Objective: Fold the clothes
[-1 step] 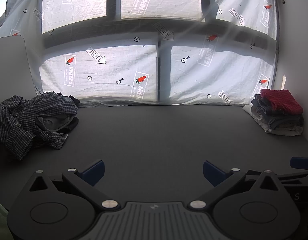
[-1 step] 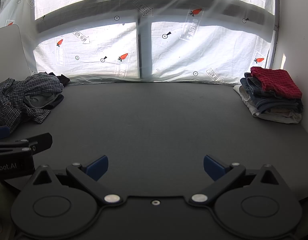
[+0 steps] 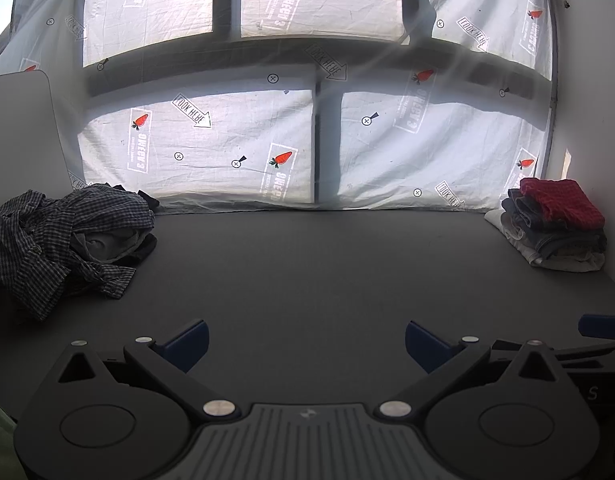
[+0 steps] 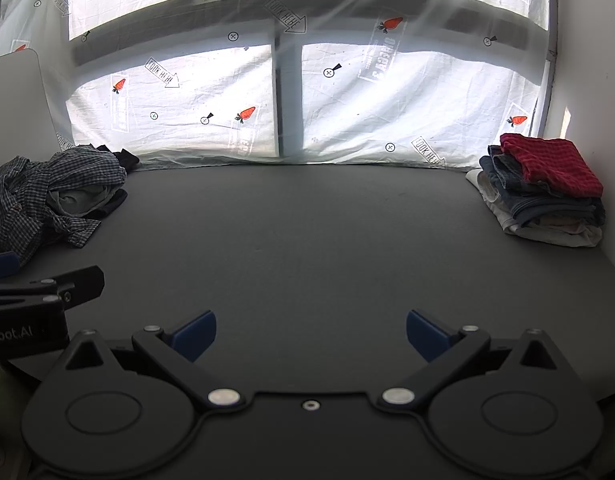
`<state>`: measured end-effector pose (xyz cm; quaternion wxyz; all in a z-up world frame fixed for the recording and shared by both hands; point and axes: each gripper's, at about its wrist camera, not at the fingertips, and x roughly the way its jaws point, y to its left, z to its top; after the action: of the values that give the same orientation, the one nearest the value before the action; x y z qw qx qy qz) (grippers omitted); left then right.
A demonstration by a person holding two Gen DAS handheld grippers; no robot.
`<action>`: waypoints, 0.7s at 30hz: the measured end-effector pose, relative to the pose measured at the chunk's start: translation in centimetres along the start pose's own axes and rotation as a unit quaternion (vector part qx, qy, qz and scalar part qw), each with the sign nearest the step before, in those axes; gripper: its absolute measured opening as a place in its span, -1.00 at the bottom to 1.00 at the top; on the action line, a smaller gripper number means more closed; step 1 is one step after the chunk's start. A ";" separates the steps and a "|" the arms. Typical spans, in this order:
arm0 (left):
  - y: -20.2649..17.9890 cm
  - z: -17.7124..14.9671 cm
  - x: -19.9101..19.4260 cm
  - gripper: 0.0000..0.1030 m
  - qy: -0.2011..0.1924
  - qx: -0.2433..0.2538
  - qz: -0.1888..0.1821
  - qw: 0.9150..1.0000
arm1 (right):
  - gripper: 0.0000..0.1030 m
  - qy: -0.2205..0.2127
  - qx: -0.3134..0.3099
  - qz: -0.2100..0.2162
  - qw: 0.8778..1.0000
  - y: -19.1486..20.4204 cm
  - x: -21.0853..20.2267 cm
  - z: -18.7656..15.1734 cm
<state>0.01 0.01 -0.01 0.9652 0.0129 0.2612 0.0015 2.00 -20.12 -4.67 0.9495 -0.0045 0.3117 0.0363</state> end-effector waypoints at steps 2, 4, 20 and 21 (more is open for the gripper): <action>0.0 0.0 0.0 1.00 0.000 -0.001 -0.001 1.000 | 0.99 0.000 0.000 0.000 1.000 0.0 0.0 0.0; 0.0 0.0 0.0 1.00 -0.001 -0.002 -0.001 1.000 | 0.99 0.001 -0.001 0.000 1.000 0.0 0.0 0.0; 0.1 0.2 0.1 1.00 0.000 -0.001 -0.001 1.000 | 0.99 0.002 0.001 0.001 1.000 -0.2 0.3 0.1; 0.1 0.2 0.0 1.00 0.000 -0.001 -0.001 1.000 | 0.99 0.002 0.001 0.002 1.000 -0.2 0.3 0.0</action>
<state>0.14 0.13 0.13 0.9651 0.0116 0.2615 0.0011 2.29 -20.28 -4.82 0.9488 -0.0031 0.3135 0.0374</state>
